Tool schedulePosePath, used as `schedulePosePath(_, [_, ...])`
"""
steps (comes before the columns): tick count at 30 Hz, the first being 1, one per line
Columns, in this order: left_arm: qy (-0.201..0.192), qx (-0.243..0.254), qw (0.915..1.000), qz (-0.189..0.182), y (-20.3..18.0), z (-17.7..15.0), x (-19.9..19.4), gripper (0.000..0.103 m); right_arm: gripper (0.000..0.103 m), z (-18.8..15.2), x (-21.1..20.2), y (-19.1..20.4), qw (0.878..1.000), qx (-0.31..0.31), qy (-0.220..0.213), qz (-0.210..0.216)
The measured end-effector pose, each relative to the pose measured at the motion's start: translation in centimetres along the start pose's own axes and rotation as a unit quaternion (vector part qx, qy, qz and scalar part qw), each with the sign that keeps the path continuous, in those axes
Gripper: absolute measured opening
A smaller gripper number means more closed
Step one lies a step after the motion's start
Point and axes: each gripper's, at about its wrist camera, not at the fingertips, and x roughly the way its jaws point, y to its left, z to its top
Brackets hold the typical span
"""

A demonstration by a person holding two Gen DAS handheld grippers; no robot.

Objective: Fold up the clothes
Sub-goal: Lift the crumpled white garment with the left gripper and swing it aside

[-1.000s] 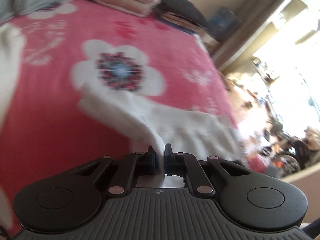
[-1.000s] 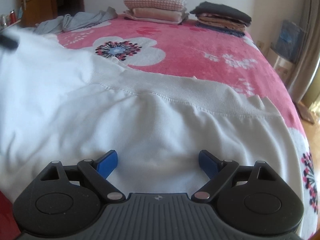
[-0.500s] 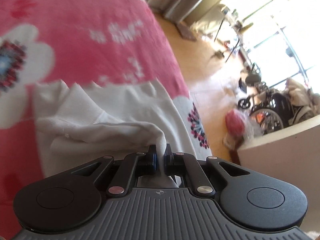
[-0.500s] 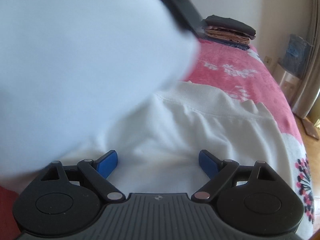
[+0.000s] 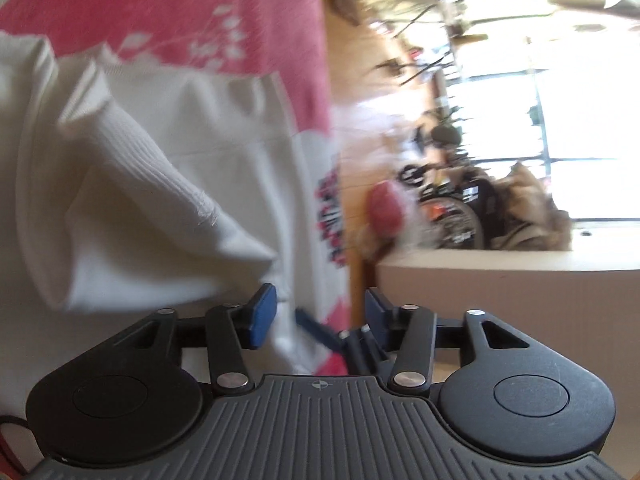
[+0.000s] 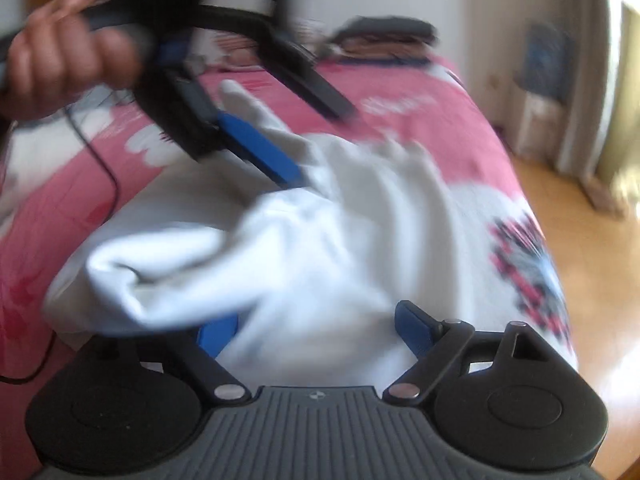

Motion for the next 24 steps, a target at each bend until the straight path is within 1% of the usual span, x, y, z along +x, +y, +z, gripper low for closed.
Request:
schedulePosePath(1, [-0.007,0.007,0.9999,-0.009,0.0,-0.5,-0.8,0.057,0.083,-0.3,-0.6,-0.8,1.0,0.019,0.003,0.0])
schedulePosePath(3, [-0.021,0.02,0.9992,-0.026,0.0,-1.4,-2.3,0.058,0.079,-0.8,-1.4,-2.3,0.998,0.061,0.008,0.0])
schedulePosePath(5, [-0.028,0.03,0.9987,-0.03,0.2,-2.3,-3.3,0.058,0.074,-1.3,-2.1,-3.8,0.995,0.099,0.011,-0.002])
schedulePosePath(6, [-0.03,0.035,0.9986,-0.026,0.4,-3.0,-3.9,0.058,0.074,-1.5,-2.5,-4.5,0.993,0.118,0.01,-0.005])
schedulePosePath(9, [-0.043,0.072,0.9963,0.014,1.2,-5.4,-6.0,0.058,0.073,-1.2,-3.6,-6.7,0.984,0.175,-0.005,0.016])
schedulePosePath(11, [-0.049,0.11,0.9914,0.051,1.5,-7.1,-7.5,0.058,0.074,-0.4,-3.9,-7.5,0.978,0.205,-0.016,0.045])
schedulePosePath(12, [-0.049,0.128,0.9879,0.072,1.6,-8.0,-8.0,0.058,0.074,0.0,-4.1,-7.8,0.973,0.22,-0.02,0.064])
schedulePosePath(14, [-0.045,0.153,0.98,0.119,2.1,-9.3,-8.5,0.058,0.074,0.7,-3.5,-8.1,0.962,0.244,-0.006,0.123])
schedulePosePath(16, [-0.039,0.174,0.9703,0.163,2.7,-10.5,-8.7,0.058,0.074,0.8,-2.9,-7.1,0.954,0.252,0.031,0.16])
schedulePosePath(17, [-0.033,0.183,0.9661,0.179,2.9,-11.0,-8.7,0.058,0.074,0.8,-2.7,-6.6,0.949,0.255,0.049,0.178])
schedulePosePath(19, [-0.018,0.204,0.9579,0.201,3.2,-12.2,-8.5,0.058,0.074,0.9,-2.0,-5.5,0.946,0.25,0.082,0.188])
schedulePosePath(21, [0.003,0.231,0.9493,0.213,3.1,-13.2,-7.6,0.058,0.075,1.0,-1.9,-4.8,0.941,0.252,0.098,0.204])
schedulePosePath(23, [0.037,0.263,0.9364,0.229,2.9,-14.6,-6.6,0.058,0.076,1.1,-1.7,-4.3,0.936,0.255,0.109,0.219])
schedulePosePath(24, [0.049,0.278,0.9282,0.242,2.9,-15.3,-6.2,0.058,0.076,1.2,-1.5,-3.9,0.934,0.254,0.114,0.224])
